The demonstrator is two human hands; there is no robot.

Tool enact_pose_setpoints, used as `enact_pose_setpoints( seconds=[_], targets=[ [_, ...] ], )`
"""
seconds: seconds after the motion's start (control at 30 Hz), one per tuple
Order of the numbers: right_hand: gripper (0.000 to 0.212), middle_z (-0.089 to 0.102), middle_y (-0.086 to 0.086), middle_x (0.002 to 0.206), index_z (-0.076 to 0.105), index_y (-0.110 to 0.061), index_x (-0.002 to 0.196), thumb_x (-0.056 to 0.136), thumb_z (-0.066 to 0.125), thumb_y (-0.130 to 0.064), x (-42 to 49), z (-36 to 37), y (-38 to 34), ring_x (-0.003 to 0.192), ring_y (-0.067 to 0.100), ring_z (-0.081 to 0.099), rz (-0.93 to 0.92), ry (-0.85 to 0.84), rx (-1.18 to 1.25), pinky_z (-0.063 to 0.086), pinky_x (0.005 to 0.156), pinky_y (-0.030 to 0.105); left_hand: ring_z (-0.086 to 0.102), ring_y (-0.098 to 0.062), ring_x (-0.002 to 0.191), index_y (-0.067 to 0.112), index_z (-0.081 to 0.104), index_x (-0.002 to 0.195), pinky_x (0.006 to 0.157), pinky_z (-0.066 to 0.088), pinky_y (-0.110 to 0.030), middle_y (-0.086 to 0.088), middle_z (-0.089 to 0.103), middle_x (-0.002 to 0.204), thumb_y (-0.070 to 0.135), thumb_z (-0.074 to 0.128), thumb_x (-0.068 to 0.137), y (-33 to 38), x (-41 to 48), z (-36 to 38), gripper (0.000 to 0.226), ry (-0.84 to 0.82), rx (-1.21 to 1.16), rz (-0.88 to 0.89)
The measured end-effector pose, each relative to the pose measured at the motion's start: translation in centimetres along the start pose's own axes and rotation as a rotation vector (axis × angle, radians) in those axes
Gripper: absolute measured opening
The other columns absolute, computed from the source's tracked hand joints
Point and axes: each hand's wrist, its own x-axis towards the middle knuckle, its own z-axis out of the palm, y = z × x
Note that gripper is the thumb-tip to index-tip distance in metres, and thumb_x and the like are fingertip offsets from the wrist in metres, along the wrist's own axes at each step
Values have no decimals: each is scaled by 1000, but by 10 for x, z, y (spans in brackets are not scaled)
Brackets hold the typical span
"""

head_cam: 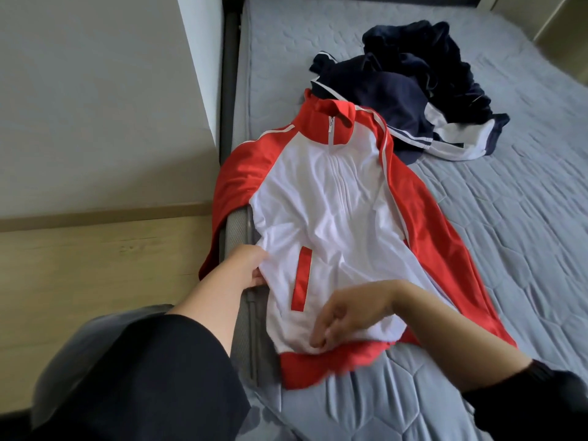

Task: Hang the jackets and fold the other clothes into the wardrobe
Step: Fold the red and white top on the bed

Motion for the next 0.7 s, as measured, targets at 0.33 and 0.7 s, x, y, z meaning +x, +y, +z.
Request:
enact_pose_setpoints(
  seconds=[0.33, 0.7],
  targets=[
    [32, 69, 5, 89, 67, -16, 102, 85, 43, -2, -3, -18, 58, 72, 18, 63, 320, 1378, 176, 46, 66, 28, 43, -26, 119, 18, 29, 147, 97, 37, -37, -7, 46, 129, 22, 53, 90, -18, -5, 30, 63, 474, 1201, 1036],
    [65, 59, 24, 124, 50, 1, 128, 84, 62, -45, -78, -4, 162, 114, 39, 57, 1030, 1314, 181, 45, 91, 41, 6, -19, 147, 23, 11, 152, 116, 13, -45, -1, 16, 159, 46, 27, 99, -41, -3, 110, 60, 46, 1471, 1053]
  ],
)
